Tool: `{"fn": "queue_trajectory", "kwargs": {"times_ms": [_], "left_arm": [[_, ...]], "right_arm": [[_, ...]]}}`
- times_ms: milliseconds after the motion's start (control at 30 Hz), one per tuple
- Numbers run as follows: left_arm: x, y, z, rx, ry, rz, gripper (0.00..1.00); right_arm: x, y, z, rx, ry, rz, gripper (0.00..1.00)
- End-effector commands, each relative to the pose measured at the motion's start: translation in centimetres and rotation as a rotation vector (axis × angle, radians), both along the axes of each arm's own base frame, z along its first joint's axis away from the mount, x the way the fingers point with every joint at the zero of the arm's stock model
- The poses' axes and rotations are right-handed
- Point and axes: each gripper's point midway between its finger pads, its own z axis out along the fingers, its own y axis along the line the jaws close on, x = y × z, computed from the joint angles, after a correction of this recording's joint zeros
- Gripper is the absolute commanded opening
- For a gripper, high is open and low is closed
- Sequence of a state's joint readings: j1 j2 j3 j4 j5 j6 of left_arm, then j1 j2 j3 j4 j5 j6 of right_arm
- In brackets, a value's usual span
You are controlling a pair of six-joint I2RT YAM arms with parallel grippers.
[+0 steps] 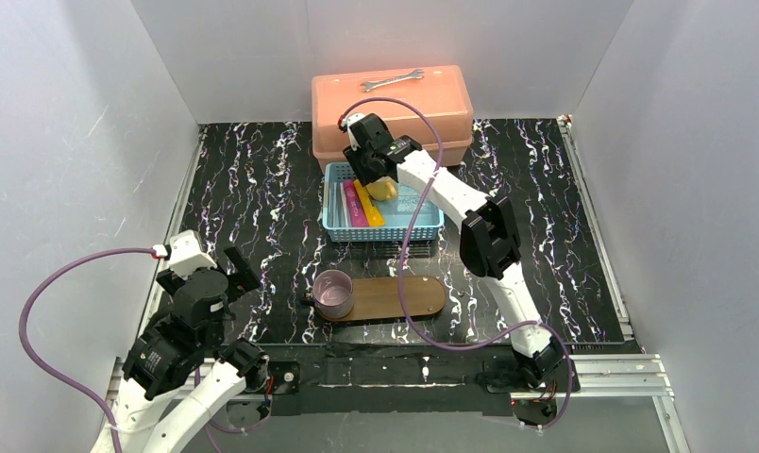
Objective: Prepare toiletry sets of a toothbrush and toothpaste on the tray
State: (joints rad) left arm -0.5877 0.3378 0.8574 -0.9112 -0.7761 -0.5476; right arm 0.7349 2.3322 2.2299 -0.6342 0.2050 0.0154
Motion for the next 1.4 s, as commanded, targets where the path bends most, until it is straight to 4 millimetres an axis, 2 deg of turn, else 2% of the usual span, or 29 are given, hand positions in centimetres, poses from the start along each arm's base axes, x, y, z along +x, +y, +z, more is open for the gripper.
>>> {"fn": "queue_trajectory", "kwargs": {"times_ms": [0, 167, 400, 500, 600, 767, 833, 867, 1067, 1367], "left_arm": [[0.3, -0.1, -0.1, 0.014, 0.002, -0.005, 0.99], [0.3, -0.2, -0.1, 0.013, 0.002, -0.007, 0.99], [0.3, -0.2, -0.2, 0.013, 0.003, -0.007, 0.99], [0.3, -0.2, -0.2, 0.013, 0.004, -0.008, 0.99], [0.3, -0.2, -0.1, 0.012, 0.002, -0.007, 0.99], [0.3, -0.1, -0.2, 0.012, 0.001, -0.006, 0.99], [0.3, -0.1, -0.2, 0.014, 0.002, -0.005, 0.99], [0.3, -0.1, -0.2, 0.014, 0.002, -0.005, 0.99], [0.3, 0.0, -0.1, 0.016, -0.001, 0.001, 0.99], [0.2, 0.0, -0.1, 0.016, -0.001, 0.001, 0.99]], "right_arm": [[1.3, 1.4, 1.4, 0.063, -0.048, -0.002, 0.47], [1.4, 1.5, 1.0, 0.064, -0.044, -0.001, 0.44], [1.5, 1.3, 0.1, 0.045, -0.035, -0.010, 0.35], [1.5, 1.2, -0.2, 0.035, -0.028, -0.008, 0.29], [1.4, 1.1, -0.3, 0.031, -0.025, -0.009, 0.20], [1.3, 1.1, 0.1, 0.037, -0.027, -0.007, 0.10], [1.3, 1.1, 0.7, 0.041, -0.035, -0.008, 0.02], [1.3, 1.0, 1.0, 0.043, -0.040, -0.010, 0.01], [1.0, 0.8, 4.2, 0.066, -0.085, -0.010, 0.01], [-1.3, 0.5, 10.3, 0.072, -0.186, 0.019, 0.01]]}}
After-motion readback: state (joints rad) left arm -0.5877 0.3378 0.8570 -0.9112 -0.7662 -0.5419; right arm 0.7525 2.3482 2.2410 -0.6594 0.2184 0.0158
